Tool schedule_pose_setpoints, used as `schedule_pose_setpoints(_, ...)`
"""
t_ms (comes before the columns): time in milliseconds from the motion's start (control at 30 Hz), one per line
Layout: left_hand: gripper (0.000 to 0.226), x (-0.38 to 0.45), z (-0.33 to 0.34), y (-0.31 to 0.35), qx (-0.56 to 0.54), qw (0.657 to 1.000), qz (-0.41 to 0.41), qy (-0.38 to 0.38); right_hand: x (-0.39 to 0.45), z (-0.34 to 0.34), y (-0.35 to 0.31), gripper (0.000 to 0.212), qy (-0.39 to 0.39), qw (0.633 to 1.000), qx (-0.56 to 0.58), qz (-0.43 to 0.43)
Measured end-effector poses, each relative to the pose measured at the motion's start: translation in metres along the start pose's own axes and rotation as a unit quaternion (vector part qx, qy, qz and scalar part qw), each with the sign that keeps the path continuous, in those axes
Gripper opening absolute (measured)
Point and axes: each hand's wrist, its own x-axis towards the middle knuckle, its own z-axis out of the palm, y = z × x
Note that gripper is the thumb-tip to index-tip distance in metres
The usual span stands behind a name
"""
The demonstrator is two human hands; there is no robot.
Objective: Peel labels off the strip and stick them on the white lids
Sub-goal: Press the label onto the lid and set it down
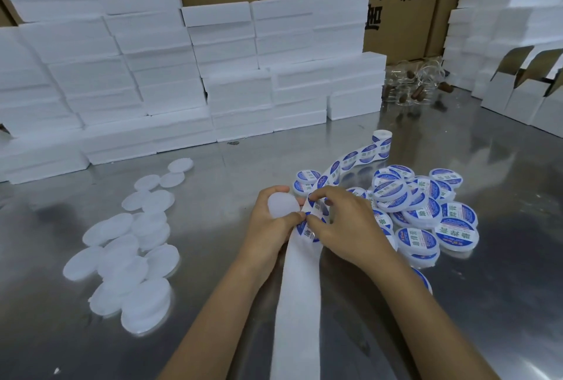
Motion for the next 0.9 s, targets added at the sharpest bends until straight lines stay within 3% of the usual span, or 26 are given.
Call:
schedule_pose_setpoints(233,0.042,0.003,-0.011,0.007,-0.062,0.998,-0.022,-0.001,-0.002,0.004,-0.005,0.025,0.02,1.0,0.01,-0.006)
schedule_pose_setpoints(633,0.037,-0.003,-0.011,0.013,-0.068,0.996,-0.048,0.027,-0.008,0.007,-0.013,0.019,0.011,0.999,0.031,-0.015)
schedule_pose_setpoints(900,0.032,-0.001,-0.015,0.013,-0.094,0.993,-0.071,0.028,-0.01,0.002,-0.013,0.013,-0.053,0.987,0.151,0.008)
